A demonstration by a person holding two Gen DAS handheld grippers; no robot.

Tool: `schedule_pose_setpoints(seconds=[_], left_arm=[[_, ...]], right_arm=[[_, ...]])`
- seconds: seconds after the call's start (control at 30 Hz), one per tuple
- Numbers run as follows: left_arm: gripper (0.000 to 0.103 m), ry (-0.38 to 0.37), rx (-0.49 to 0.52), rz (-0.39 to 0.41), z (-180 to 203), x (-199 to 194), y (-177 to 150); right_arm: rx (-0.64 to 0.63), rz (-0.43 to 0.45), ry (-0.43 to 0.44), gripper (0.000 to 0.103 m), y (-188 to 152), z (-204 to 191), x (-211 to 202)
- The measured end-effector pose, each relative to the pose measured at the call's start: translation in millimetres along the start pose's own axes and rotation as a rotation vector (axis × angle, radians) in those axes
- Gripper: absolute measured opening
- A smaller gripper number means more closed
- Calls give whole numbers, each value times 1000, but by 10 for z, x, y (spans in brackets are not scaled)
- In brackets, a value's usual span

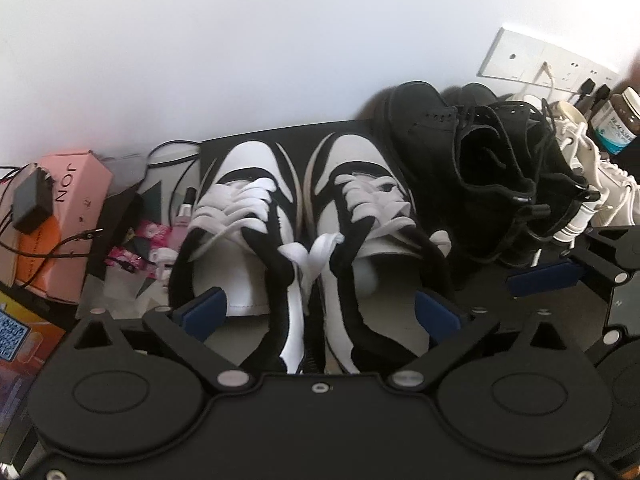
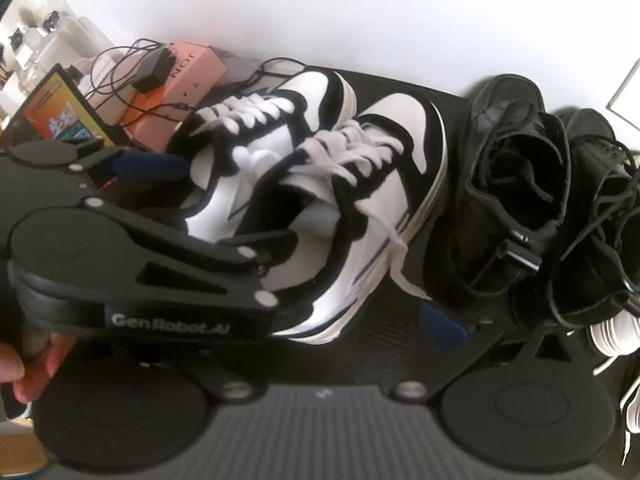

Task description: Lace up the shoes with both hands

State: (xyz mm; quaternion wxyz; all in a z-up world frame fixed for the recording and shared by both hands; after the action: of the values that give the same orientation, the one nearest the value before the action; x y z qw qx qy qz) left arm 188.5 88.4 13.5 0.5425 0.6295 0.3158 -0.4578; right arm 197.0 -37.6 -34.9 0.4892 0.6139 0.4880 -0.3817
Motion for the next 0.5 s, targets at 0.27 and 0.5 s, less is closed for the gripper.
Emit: schedule_pose_setpoints(seconds=[0.27, 0.5], left_arm=[[103, -57, -3, -20, -40, 107, -6], [103, -87, -7, -35, -53, 157, -38]], right_arm=[[31, 4, -32, 102, -13, -37, -4], [79, 22, -26, 102, -42, -5, -25]])
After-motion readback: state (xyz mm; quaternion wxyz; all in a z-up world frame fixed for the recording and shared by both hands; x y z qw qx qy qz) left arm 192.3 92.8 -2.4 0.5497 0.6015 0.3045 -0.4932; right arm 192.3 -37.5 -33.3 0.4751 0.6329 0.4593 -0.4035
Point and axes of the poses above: each gripper's, at about its wrist camera, not at the fingertips, and x roughly the way its jaws point, z to its right, y to its top, the point moved 2 cm from there along x, roughly the way its jaws point, and after that the axes turned 4 degrees about x, right-handed, at the moved point
